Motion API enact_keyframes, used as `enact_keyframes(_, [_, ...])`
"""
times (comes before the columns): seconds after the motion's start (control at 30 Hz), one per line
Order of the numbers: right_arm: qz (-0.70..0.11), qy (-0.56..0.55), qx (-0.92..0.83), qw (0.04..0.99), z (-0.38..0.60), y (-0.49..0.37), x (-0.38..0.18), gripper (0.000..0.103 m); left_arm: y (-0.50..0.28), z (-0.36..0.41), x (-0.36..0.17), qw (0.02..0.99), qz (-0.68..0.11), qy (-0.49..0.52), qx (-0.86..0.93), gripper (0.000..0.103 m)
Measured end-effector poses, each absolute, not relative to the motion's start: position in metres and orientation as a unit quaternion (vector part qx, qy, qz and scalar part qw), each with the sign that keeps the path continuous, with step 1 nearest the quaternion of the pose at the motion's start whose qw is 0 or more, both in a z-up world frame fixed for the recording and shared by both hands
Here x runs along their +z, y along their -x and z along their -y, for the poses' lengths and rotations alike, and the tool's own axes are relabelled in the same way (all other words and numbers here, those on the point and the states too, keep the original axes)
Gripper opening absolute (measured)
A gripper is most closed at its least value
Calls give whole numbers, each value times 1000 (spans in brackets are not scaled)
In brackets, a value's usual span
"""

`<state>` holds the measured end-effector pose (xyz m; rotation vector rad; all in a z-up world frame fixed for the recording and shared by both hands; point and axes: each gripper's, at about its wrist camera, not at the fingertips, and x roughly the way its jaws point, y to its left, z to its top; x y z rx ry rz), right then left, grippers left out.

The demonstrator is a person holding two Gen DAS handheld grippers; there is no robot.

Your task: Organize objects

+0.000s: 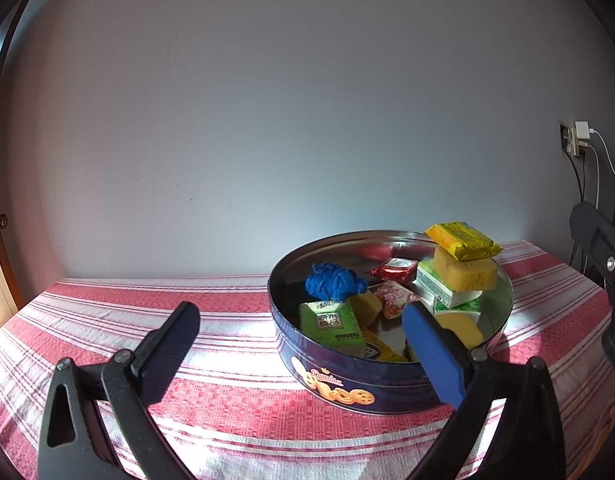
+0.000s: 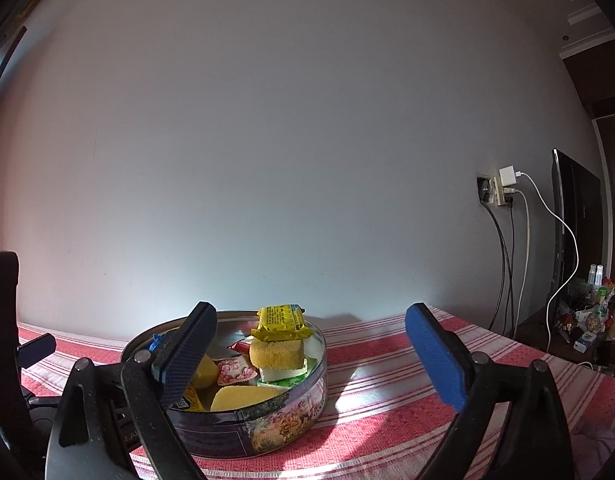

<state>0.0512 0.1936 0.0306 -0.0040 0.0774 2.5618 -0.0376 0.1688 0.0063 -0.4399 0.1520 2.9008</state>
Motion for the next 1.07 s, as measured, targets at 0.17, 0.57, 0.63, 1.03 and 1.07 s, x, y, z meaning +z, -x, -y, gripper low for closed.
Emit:
enact_keyframes(0.17, [-30,-1,958,286,-195,-52,30,97,38,-166,6,100,-47,153,982,103])
enact_keyframes(0.57, [-34,8,959,283,-198,-50,28,97,39,-163,5,97,-44,160,981,103])
enact_keyframes(0.63, [-35,9,959,282,-199,-50,28,97,40,-162,5,97,-42,163,981,103])
enact_keyframes(1.03, [-31,12,958,283,-195,-46,27,98,42,-164,4,101,-40,170,979,103])
enact_keyframes(1.07, [-32,13,958,284,-195,-46,27,98,42,-164,3,99,-39,172,979,103])
